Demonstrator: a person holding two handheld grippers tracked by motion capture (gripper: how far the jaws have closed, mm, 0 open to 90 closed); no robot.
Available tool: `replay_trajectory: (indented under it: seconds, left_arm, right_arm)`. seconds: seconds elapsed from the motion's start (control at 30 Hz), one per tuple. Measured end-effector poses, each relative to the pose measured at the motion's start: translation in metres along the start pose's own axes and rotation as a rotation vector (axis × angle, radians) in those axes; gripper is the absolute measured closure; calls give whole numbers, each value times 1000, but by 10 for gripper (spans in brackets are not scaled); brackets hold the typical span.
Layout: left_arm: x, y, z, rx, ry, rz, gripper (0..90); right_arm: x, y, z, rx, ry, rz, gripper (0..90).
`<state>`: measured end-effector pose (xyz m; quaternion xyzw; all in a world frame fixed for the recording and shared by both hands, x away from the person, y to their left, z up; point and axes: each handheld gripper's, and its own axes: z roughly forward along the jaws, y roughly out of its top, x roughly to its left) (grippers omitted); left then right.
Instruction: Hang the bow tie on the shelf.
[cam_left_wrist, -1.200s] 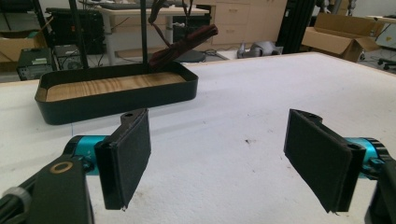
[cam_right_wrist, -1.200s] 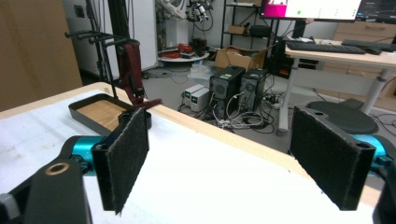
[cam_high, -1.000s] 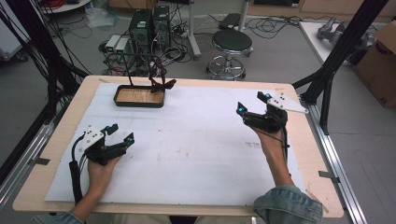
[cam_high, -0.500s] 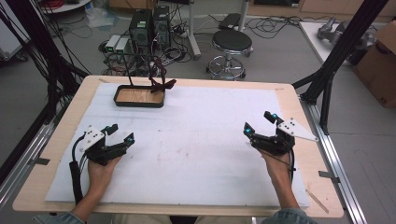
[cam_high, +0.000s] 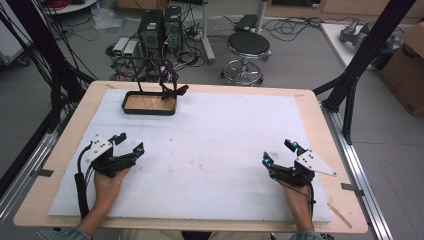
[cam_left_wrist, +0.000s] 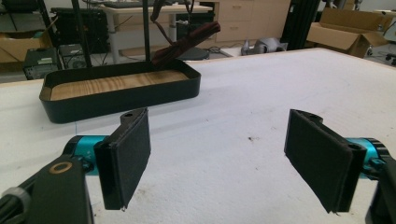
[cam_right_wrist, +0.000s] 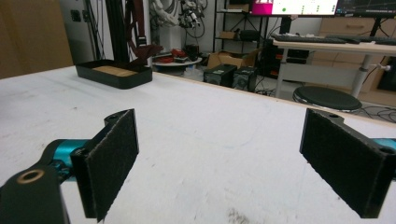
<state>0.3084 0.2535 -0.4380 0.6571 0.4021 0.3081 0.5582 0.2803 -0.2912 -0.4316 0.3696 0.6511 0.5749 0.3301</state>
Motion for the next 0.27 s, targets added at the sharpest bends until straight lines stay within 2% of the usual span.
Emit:
replay_trajectory:
  seconds: [0.13,0.27]
  left_arm:
    - [0,0,0,1,4,1,227]
    - [-1,0,0,5,8,4,223]
  right_arm:
    - [0,-12,-3,16,-19,21,109]
    - [1,-14,-5,-9,-28,4,109]
